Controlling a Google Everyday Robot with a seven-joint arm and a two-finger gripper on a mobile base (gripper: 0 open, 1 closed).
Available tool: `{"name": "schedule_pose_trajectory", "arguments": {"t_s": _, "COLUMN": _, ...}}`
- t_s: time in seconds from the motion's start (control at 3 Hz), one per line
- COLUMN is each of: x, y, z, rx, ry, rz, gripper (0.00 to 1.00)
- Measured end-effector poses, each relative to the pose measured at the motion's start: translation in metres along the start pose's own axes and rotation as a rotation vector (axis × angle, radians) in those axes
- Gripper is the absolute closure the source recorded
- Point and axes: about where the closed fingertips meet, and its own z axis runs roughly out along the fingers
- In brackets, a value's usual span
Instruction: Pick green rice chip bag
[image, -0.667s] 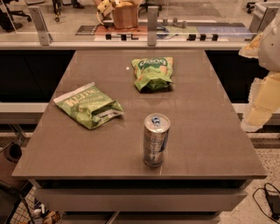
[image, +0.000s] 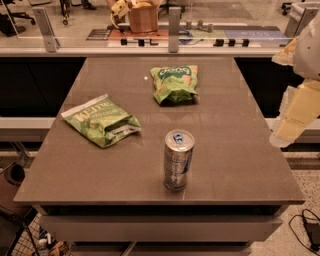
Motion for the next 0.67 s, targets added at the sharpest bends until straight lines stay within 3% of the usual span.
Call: {"name": "schedule_pose_trajectory", "arguments": {"t_s": 0.67, "x": -0.005, "y": -0.019, "z": 0.007, "rx": 0.051, "ry": -0.095, "rz": 0.180, "gripper": 0.00}}
